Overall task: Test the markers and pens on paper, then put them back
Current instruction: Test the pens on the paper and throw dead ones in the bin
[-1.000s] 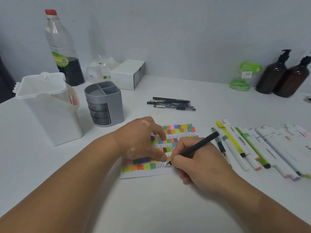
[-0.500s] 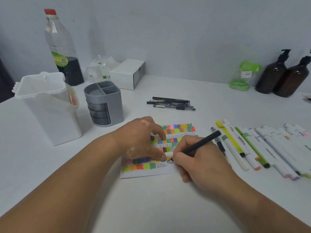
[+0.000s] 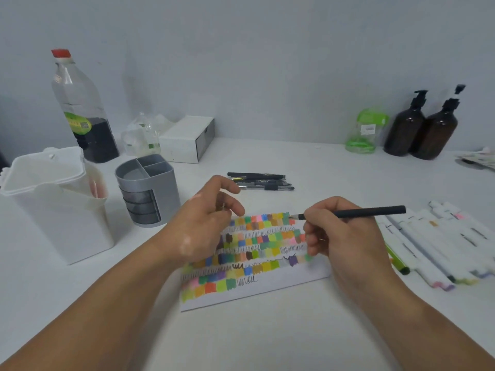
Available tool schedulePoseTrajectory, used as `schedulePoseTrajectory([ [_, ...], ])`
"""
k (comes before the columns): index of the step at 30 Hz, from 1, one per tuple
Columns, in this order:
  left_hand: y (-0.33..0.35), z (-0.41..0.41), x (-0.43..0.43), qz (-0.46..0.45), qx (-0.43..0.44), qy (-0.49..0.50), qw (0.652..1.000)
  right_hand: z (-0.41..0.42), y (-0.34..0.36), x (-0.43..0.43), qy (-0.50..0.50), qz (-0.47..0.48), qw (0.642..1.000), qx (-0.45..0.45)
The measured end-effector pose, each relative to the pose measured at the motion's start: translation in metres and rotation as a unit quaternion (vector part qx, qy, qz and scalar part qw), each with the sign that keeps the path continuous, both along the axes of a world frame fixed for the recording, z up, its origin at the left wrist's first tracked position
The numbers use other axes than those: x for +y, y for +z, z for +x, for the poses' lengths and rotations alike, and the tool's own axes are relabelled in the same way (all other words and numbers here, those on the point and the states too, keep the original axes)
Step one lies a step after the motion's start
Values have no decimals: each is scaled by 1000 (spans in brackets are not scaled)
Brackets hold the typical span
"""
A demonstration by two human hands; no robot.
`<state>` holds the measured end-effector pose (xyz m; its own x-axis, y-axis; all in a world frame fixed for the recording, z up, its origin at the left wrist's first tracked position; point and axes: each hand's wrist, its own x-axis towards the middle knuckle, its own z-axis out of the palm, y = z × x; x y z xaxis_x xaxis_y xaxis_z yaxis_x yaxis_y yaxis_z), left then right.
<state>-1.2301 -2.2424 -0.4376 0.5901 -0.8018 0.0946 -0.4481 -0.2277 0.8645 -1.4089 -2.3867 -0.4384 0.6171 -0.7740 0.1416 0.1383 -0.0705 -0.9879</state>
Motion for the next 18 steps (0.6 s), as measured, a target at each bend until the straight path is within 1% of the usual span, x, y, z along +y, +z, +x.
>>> schedulePoseTrajectory([
  [5, -5, -1, -1, -11, 27, -36, 999, -1, 1, -3, 20, 17, 999, -25],
  [8, -7, -4, -4, -32, 103, -47, 993, -4, 3, -4, 42, 21, 998, -34],
  [10, -7, -6, -7, -26, 121, -36, 992, -5, 3, -6, 55, 22, 997, -39],
  [12, -7, -4, -9, -44, 119, -9, 992, -5, 3, -8, 64, 25, 997, -43],
  [14, -7, -4, -8, -58, 94, 2, 994, -5, 3, -8, 83, 36, 995, -48],
  [18, -6, -7, -5, -49, 39, -16, 998, -4, 2, -7, 103, 85, 989, -70],
])
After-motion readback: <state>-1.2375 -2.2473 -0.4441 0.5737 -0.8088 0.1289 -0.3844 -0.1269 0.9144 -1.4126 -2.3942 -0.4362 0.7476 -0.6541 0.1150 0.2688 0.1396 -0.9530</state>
